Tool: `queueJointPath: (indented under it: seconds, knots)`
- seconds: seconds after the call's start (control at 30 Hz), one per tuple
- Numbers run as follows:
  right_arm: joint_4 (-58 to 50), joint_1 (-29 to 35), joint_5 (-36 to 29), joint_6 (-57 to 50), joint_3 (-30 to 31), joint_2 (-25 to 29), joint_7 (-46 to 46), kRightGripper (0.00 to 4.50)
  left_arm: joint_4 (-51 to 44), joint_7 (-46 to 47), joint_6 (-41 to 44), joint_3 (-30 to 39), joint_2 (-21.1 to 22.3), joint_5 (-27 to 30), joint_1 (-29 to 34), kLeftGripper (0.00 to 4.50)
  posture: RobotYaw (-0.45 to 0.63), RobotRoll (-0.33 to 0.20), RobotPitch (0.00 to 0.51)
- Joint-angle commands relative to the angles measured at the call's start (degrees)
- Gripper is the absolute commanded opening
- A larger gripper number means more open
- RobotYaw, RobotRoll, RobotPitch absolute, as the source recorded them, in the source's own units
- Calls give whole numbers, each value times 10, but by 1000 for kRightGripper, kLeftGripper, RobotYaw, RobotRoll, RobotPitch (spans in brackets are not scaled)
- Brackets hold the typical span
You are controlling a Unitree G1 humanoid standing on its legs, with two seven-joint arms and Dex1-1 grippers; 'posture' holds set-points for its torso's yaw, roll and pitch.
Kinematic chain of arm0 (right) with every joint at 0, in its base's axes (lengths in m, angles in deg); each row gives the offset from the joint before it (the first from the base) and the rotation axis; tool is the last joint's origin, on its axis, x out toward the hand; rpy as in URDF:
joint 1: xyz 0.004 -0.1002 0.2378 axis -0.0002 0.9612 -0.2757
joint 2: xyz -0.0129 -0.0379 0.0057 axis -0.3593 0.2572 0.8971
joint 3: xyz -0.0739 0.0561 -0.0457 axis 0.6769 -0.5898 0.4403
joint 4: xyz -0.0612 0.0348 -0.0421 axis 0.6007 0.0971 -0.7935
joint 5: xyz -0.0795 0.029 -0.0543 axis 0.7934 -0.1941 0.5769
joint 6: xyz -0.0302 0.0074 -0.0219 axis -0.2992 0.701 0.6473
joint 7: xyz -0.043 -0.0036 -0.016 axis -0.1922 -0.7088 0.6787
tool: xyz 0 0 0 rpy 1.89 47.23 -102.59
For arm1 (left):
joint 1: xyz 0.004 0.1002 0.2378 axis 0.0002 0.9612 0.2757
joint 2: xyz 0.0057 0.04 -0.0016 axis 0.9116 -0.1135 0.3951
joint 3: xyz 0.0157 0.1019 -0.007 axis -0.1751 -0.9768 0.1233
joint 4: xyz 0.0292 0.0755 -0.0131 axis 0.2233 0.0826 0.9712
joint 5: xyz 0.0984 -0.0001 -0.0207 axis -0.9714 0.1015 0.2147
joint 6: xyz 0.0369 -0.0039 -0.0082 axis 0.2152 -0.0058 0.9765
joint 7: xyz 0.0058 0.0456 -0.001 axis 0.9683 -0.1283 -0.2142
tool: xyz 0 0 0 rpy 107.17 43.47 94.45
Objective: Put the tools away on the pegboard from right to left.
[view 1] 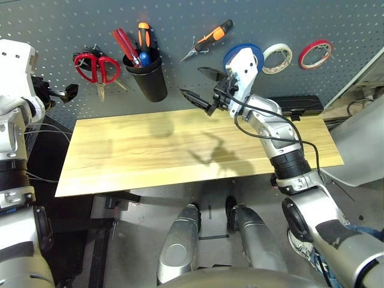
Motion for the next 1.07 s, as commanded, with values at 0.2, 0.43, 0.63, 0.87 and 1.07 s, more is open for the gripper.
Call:
queueJointPath:
  seconds: [0.2, 0.43, 0.63, 0.87, 1.07]
  knots:
    - [189, 49, 23, 17, -87, 29, -150, 4500, 12, 71, -78, -14, -130, 4, 99, 4470, 156, 0, 0]
    - [230, 70, 20, 3, -118, 46, -207, 4500, -35, 74, -78, -47, -175, 13, 129, 4470, 145, 0, 0]
    - [255, 85, 14, 3, -151, 71, -252, 4500, -34, 93, -118, -79, -223, 5, 133, 4470, 122, 0, 0]
    - [270, 99, 23, 12, -163, 115, -254, 4500, -70, 110, -152, -159, -314, -9, 148, 4470, 101, 0, 0]
    - [272, 100, 24, 14, -173, 133, -263, 4500, -44, 125, -176, -185, -348, -25, 130, 4470, 81, 0, 0]
